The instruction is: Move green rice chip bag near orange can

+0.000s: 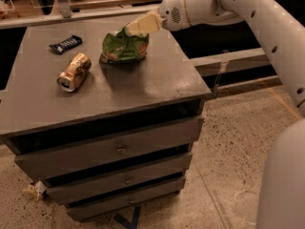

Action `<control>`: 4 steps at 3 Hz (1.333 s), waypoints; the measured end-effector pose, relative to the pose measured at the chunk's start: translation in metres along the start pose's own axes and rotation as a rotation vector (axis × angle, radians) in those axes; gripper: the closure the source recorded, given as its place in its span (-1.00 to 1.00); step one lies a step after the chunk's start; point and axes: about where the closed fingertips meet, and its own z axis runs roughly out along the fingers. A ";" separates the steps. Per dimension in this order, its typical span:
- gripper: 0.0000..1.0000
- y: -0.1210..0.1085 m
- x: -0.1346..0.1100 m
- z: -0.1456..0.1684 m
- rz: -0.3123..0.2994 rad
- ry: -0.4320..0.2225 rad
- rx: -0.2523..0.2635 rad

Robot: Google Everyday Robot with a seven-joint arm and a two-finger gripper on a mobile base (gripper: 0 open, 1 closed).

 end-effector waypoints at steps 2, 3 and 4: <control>-1.00 0.002 0.001 0.001 0.003 0.003 -0.012; -1.00 -0.001 0.003 -0.001 0.005 0.005 0.006; -1.00 -0.020 0.012 -0.018 -0.020 0.011 0.099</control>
Offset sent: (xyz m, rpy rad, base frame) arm -0.0059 -0.0041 0.0030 0.0032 0.0124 0.0144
